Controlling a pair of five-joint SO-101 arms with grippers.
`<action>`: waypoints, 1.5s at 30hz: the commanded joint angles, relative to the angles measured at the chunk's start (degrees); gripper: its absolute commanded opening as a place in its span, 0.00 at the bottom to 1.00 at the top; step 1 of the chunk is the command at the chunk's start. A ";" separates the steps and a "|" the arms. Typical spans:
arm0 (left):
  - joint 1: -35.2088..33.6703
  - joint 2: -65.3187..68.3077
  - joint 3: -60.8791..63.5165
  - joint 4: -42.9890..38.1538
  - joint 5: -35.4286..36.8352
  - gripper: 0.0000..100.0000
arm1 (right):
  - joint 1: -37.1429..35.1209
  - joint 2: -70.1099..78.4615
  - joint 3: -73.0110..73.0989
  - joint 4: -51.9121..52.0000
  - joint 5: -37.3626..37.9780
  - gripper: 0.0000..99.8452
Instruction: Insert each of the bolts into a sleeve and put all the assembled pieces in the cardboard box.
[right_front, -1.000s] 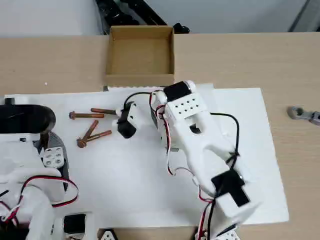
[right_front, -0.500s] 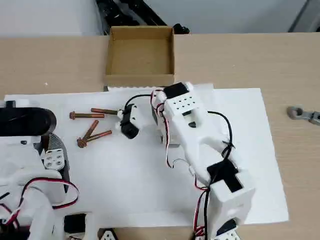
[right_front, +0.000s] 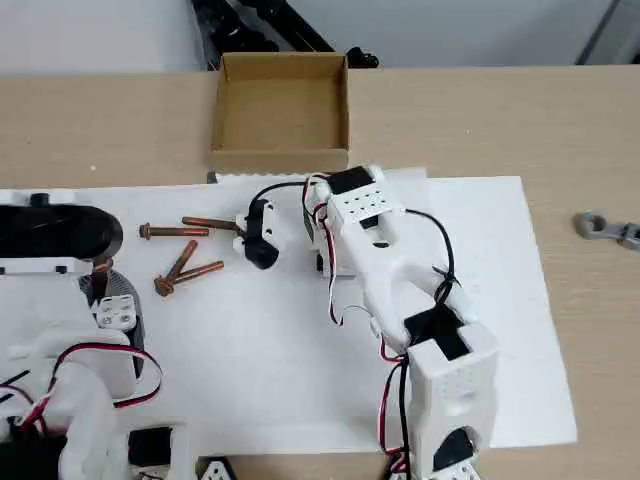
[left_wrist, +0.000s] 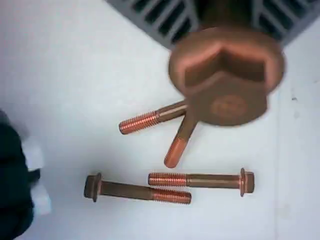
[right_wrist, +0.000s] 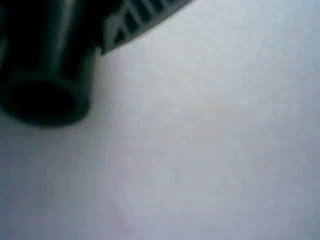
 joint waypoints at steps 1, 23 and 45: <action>-0.35 -0.53 -0.04 -0.35 -0.44 0.00 | -2.51 3.65 0.35 0.31 1.49 0.11; -0.35 -0.53 0.04 -0.35 -0.44 0.00 | -6.29 5.14 0.79 0.75 -8.79 0.02; -0.35 -0.53 -0.04 -0.35 -0.53 0.00 | -4.00 -35.56 5.80 -3.91 -38.42 0.01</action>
